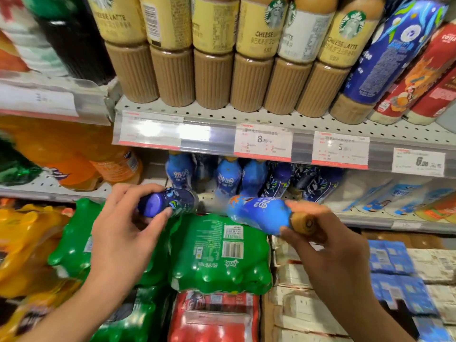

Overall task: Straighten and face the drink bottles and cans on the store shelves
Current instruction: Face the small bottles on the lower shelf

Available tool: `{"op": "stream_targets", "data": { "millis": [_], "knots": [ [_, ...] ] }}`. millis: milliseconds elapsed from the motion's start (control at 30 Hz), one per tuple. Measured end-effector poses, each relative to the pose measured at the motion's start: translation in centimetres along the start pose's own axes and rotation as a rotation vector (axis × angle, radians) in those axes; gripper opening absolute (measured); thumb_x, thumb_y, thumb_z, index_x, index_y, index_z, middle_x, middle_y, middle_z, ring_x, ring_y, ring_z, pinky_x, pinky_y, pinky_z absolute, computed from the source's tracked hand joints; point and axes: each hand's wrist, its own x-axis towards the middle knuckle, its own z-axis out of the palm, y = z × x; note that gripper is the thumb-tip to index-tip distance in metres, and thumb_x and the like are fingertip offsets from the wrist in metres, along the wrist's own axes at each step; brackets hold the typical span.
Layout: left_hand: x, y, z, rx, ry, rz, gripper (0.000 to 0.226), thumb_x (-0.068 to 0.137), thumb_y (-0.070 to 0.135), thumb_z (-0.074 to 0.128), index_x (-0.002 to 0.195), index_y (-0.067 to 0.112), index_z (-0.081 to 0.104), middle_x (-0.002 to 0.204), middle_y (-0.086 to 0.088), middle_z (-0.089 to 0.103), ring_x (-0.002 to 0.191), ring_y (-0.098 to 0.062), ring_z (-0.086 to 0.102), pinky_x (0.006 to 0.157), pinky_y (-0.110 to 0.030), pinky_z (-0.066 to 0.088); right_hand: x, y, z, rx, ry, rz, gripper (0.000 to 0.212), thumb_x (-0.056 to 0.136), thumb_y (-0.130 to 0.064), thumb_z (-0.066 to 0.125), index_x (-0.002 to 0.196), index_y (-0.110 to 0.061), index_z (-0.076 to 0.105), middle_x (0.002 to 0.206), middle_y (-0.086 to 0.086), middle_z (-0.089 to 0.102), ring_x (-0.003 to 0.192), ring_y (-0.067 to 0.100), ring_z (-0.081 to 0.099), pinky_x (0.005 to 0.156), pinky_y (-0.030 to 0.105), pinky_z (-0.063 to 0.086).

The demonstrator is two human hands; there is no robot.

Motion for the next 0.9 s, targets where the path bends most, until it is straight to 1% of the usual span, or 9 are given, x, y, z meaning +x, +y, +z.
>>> {"op": "stream_targets", "data": {
  "millis": [67, 133, 233, 300, 367, 433, 500, 733, 900],
  "knots": [
    [-0.1, -0.4, -0.8, -0.028, 0.037, -0.045, 0.036, 0.081, 0.014, 0.081, 0.114, 0.023, 0.068, 0.102, 0.008, 0.055, 0.09, -0.004, 0.057, 0.076, -0.02, 0.05, 0.8, -0.7, 1.7, 0.03, -0.035, 0.066, 0.042, 0.08, -0.02, 0.086, 0.112, -0.038, 0.065, 0.091, -0.024, 0.07, 0.076, 0.005, 0.069, 0.072, 0.024, 0.053],
    [-0.4, -1.0, -1.3, -0.035, 0.052, -0.075, 0.035, 0.084, 0.015, 0.078, 0.116, 0.023, 0.066, 0.101, 0.01, 0.054, 0.093, 0.0, 0.056, 0.079, -0.019, 0.049, 1.7, -1.0, 3.8, 0.061, -0.091, 0.116, 0.036, 0.083, -0.021, 0.081, 0.111, -0.037, 0.065, 0.08, -0.018, 0.068, 0.073, 0.01, 0.07, 0.072, 0.034, 0.055],
    [-0.8, -1.6, -2.0, -0.082, 0.059, -0.127, 0.036, 0.085, 0.017, 0.076, 0.115, 0.031, 0.063, 0.105, 0.019, 0.053, 0.094, 0.001, 0.056, 0.078, -0.032, 0.055, 2.9, -1.6, 6.6, 0.181, -0.164, 0.11, 0.036, 0.087, -0.01, 0.076, 0.109, -0.036, 0.063, 0.086, -0.004, 0.07, 0.08, 0.022, 0.072, 0.079, 0.046, 0.059],
    [-0.9, -1.8, -2.5, -0.103, 0.062, -0.143, 0.038, 0.085, 0.016, 0.077, 0.114, 0.035, 0.062, 0.106, 0.02, 0.054, 0.095, 0.002, 0.056, 0.078, -0.032, 0.054, 3.8, -1.9, 8.0, 0.193, -0.198, 0.065, 0.031, 0.092, -0.008, 0.072, 0.11, -0.032, 0.063, 0.081, -0.002, 0.066, 0.073, 0.018, 0.07, 0.074, 0.036, 0.059],
    [-1.0, -2.3, -2.9, -0.111, 0.058, -0.147, 0.039, 0.084, 0.014, 0.078, 0.113, 0.035, 0.062, 0.106, 0.018, 0.055, 0.097, 0.004, 0.056, 0.082, -0.02, 0.049, 4.4, -2.0, 9.0, 0.122, -0.218, -0.006, 0.025, 0.095, -0.01, 0.068, 0.111, -0.027, 0.063, 0.074, -0.007, 0.058, 0.063, 0.009, 0.06, 0.064, 0.018, 0.048],
    [-1.2, -3.1, -3.4, -0.111, 0.051, -0.164, 0.038, 0.083, 0.014, 0.079, 0.113, 0.032, 0.064, 0.106, 0.015, 0.056, 0.099, 0.003, 0.056, 0.082, -0.012, 0.045, 4.9, -2.2, 10.1, 0.048, -0.238, -0.042, 0.027, 0.093, -0.007, 0.067, 0.113, -0.024, 0.064, 0.077, -0.007, 0.057, 0.066, 0.009, 0.056, 0.063, 0.009, 0.039],
    [-1.3, -3.6, -3.8, -0.112, 0.052, -0.176, 0.037, 0.083, 0.014, 0.079, 0.115, 0.029, 0.065, 0.107, 0.014, 0.057, 0.101, 0.0, 0.057, 0.084, -0.013, 0.044, 5.3, -2.2, 10.9, 0.02, -0.271, -0.038, 0.032, 0.091, -0.001, 0.068, 0.115, -0.022, 0.065, 0.088, -0.004, 0.06, 0.072, 0.005, 0.057, 0.068, 0.005, 0.037],
    [-0.9, -4.6, -4.1, -0.142, 0.062, -0.157, 0.04, 0.081, 0.01, 0.08, 0.114, 0.027, 0.065, 0.107, 0.012, 0.058, 0.103, -0.005, 0.059, 0.089, -0.019, 0.046, 8.0, -2.3, 12.9, -0.237, -0.361, -0.226, 0.038, 0.087, 0.003, 0.065, 0.12, -0.016, 0.066, 0.121, 0.0, 0.066, 0.102, 0.022, 0.062, 0.087, 0.026, 0.04],
    [-0.5, -4.8, -3.8, -0.126, 0.056, -0.156, 0.041, 0.08, 0.012, 0.081, 0.112, 0.03, 0.065, 0.105, 0.018, 0.056, 0.1, 0.001, 0.057, 0.087, -0.009, 0.04, 11.1, -3.8, 14.0, -0.456, -0.48, -0.354, 0.046, 0.079, 0.004, 0.061, 0.118, -0.02, 0.067, 0.119, 0.004, 0.069, 0.106, 0.032, 0.065, 0.089, 0.038, 0.053]
  ]
}}
